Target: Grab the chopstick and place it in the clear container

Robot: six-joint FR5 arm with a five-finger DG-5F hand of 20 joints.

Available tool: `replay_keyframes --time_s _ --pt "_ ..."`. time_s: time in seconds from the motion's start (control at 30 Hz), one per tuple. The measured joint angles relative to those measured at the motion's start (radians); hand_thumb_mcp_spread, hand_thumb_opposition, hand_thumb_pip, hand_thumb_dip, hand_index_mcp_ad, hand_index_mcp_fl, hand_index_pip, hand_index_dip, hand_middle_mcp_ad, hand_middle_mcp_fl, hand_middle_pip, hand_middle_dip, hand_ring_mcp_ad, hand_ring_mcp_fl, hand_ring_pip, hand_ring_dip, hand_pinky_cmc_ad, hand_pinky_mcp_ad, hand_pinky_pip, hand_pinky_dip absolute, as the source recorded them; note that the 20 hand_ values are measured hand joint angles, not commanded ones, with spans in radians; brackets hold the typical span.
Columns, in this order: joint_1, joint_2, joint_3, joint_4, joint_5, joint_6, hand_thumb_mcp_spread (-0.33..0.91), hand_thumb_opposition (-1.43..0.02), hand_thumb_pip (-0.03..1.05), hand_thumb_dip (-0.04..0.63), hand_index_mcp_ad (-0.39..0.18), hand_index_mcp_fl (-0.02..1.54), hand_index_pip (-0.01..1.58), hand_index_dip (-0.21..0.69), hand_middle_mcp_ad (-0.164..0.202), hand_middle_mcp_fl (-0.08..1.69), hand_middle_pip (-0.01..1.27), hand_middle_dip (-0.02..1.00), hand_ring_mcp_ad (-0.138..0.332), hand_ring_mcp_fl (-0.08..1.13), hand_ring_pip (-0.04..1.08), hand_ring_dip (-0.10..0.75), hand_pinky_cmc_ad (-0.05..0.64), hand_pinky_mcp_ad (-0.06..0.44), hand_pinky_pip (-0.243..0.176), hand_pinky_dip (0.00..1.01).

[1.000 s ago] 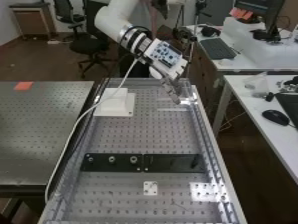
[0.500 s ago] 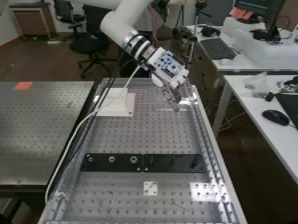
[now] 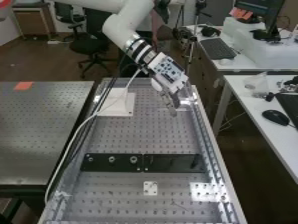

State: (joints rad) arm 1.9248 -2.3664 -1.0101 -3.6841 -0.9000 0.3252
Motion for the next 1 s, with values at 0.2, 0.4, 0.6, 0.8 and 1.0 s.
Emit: replay_keyframes --time_s 0.2,0.4,0.6,0.8,1.0 --pt "0.001 0.006 -0.008 0.020 -0.017 -0.006 0.58 -0.91 0.44 0.321 -0.168 0.91 0.13 0.419 0.051 1.08 0.13 0.65 0.056 0.45 0.09 0.456 0.361 0.283 0.003 0.17" --pt "0.004 0.014 -0.018 0.040 -0.029 -0.008 0.53 -0.85 0.50 0.319 -0.168 0.65 0.07 0.400 0.052 0.83 0.12 0.65 0.052 0.29 0.09 0.456 0.361 0.283 0.003 0.17" --pt "0.003 0.078 -0.102 0.132 -0.034 -0.022 0.42 -0.80 0.43 0.276 -0.169 0.42 0.04 0.398 0.052 0.53 0.09 0.64 0.052 0.15 0.09 0.422 0.361 0.279 -0.030 0.17" --pt "0.004 0.194 -0.235 0.280 -0.020 -0.099 0.32 -0.73 0.37 0.180 -0.164 0.24 0.04 0.405 0.051 0.26 0.09 0.53 0.082 0.04 0.09 0.363 0.361 0.295 -0.047 0.20" --pt "0.004 0.316 -0.360 0.455 -0.017 -0.272 0.31 -0.69 0.41 0.124 -0.162 0.24 0.04 0.396 0.054 0.23 0.10 0.44 0.099 0.02 0.09 0.293 0.367 0.293 -0.061 0.21"
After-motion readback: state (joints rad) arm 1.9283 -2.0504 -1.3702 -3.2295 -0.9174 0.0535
